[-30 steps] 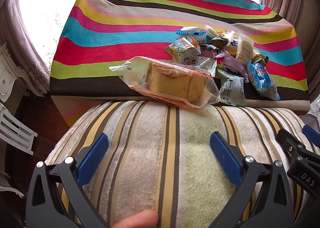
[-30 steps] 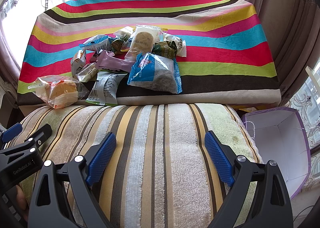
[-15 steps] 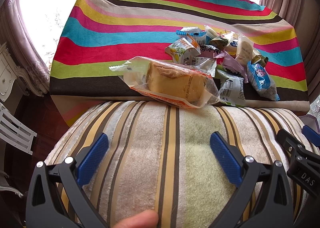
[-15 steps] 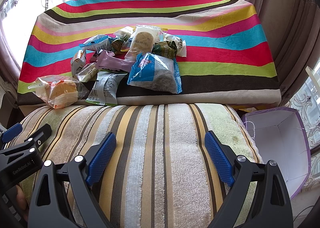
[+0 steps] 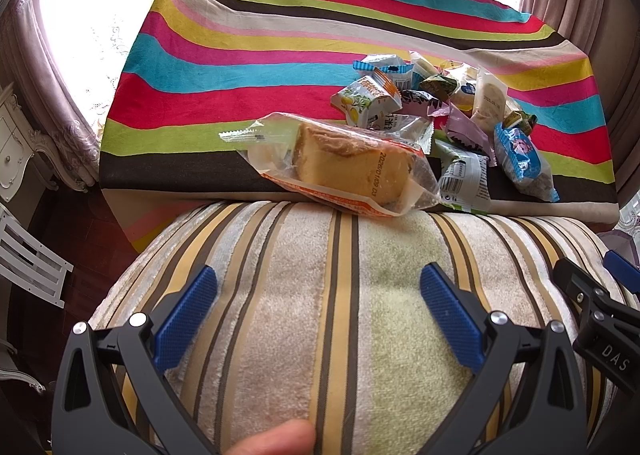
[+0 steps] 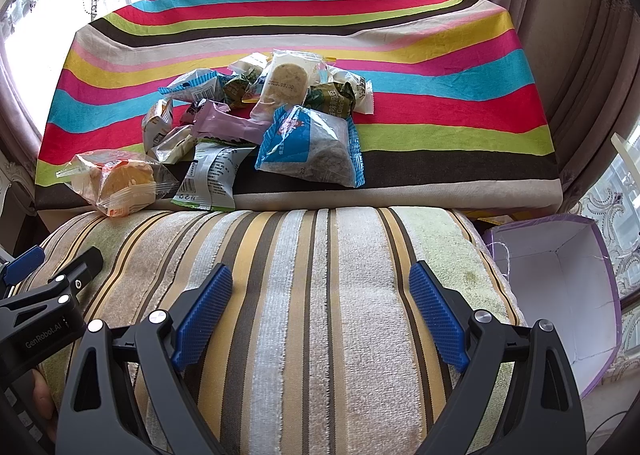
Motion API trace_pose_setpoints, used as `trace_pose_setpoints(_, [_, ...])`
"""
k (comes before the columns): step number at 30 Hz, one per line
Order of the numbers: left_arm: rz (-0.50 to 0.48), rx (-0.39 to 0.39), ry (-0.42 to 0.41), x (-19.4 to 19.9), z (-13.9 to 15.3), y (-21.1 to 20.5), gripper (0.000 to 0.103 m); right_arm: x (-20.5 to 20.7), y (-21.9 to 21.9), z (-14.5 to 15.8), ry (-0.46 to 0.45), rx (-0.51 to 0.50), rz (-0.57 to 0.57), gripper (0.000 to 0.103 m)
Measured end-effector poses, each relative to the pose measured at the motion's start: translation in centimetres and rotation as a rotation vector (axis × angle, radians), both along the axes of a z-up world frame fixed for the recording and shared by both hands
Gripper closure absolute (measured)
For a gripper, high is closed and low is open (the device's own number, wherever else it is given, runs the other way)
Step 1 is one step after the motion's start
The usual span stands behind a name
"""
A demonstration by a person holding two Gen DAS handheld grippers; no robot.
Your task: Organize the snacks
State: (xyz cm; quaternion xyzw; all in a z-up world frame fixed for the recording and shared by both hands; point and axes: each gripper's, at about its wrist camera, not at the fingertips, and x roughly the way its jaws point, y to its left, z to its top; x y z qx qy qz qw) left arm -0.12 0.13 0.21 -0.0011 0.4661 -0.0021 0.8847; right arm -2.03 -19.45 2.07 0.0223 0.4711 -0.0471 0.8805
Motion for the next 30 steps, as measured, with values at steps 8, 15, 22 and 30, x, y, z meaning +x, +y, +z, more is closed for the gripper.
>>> trace_pose_setpoints(8, [-0.003,0.001,0.0,0.02,-0.02,-0.06,0.001,0.01,0.06,0.0,0.001,0.0,-0.001,0.016])
trace_pose_setpoints(15, [-0.001,0.001,-0.003,0.31,-0.23,-0.31,0.001,0.2,0.14,0.09,0.0,0.001,-0.001,0.016])
trace_pose_setpoints(22, [-0.002,0.012,-0.008,0.15,-0.24,-0.36,0.001,-0.26,0.02,-0.09,-0.027,0.002,-0.007,0.016])
trace_pose_setpoints(30, [-0.003,0.014,-0.011,0.03,-0.19,-0.33,0.001,-0.24,0.18,-0.24,-0.034,-0.005,-0.008,0.016])
